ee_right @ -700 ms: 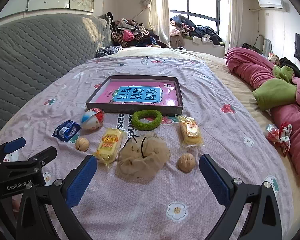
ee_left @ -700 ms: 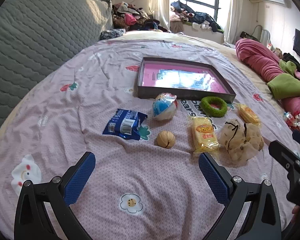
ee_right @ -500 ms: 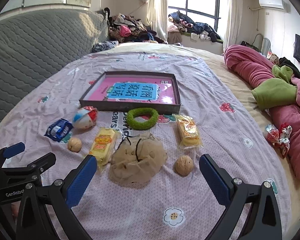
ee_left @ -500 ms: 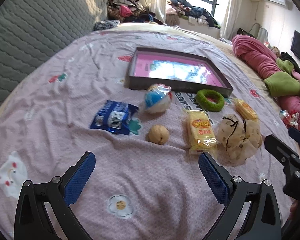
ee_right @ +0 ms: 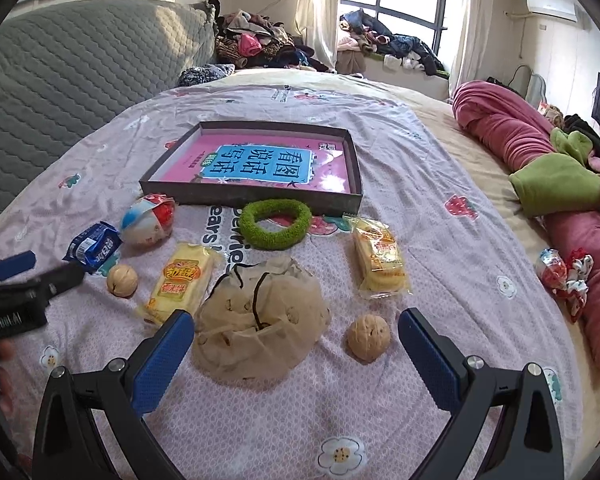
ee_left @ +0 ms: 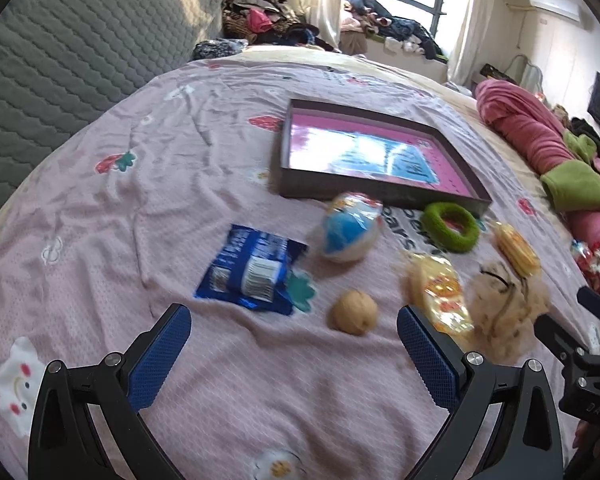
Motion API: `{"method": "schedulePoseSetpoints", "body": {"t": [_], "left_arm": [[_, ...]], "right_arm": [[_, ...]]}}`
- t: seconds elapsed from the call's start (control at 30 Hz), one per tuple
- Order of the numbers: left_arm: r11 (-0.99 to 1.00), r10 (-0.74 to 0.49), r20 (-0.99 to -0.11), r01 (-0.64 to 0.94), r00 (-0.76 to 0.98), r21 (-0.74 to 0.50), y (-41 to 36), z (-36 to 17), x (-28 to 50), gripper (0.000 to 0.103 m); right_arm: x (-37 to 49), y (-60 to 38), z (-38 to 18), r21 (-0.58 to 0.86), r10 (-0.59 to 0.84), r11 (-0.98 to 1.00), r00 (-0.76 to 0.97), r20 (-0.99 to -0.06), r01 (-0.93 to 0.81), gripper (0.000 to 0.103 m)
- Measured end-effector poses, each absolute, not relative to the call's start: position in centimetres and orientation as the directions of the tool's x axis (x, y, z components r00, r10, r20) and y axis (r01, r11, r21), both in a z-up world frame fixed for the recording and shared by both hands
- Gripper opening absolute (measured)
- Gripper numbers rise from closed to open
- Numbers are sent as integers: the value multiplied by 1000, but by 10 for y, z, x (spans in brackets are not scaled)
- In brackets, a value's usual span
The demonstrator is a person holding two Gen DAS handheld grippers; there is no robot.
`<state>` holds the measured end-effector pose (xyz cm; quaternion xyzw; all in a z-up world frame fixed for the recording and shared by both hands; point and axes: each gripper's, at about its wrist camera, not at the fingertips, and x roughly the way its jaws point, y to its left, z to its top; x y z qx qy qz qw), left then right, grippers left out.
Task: Organize objects
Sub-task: 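Grasp the blue snack packet with the left tool while the right tool grasps the beige mesh sponge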
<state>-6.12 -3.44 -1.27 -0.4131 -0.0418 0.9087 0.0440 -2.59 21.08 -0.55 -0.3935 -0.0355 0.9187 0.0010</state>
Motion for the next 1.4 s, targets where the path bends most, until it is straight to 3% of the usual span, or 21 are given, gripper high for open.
{"method": "schedulePoseSetpoints", "body": {"t": [0.43,0.93,1.0,1.1,1.13,1.17,1.2,1.4], "left_arm": [[-990,124,-779,-20,-614,-142,-52,-33,-103,103],[-995,94,-807,-41,-583,-87,-55,-47,-125,102],[-996,90,-810,-47,-579,-77,-54,-50,-127,99],[-996,85,-818,-47,-568,-71,-54,-54,-132,95],[-997,82,-819,-47,-567,-68,-54,-55,-133,85],[-996,86,-821,-50,-564,-69,-54,-55,-133,68],[-996,86,-824,-49,-560,-70,-54,-56,-133,64],[-995,98,-819,-70,-566,-70,-51,-55,-132,61]], "right_arm": [[-45,199,-21,-115,55,-992,-655,-754,49,103],[-69,185,-39,-162,103,-986,-588,-802,49,102],[-71,186,-41,-164,108,-985,-579,-808,45,102],[-74,188,-44,-155,100,-987,-568,-817,48,91],[-75,187,-45,-155,97,-986,-565,-819,56,85],[-75,186,-45,-159,97,-985,-564,-820,62,82],[-74,184,-44,-166,97,-984,-564,-820,71,76],[-72,169,-41,-216,107,-968,-575,-811,124,59]]}}
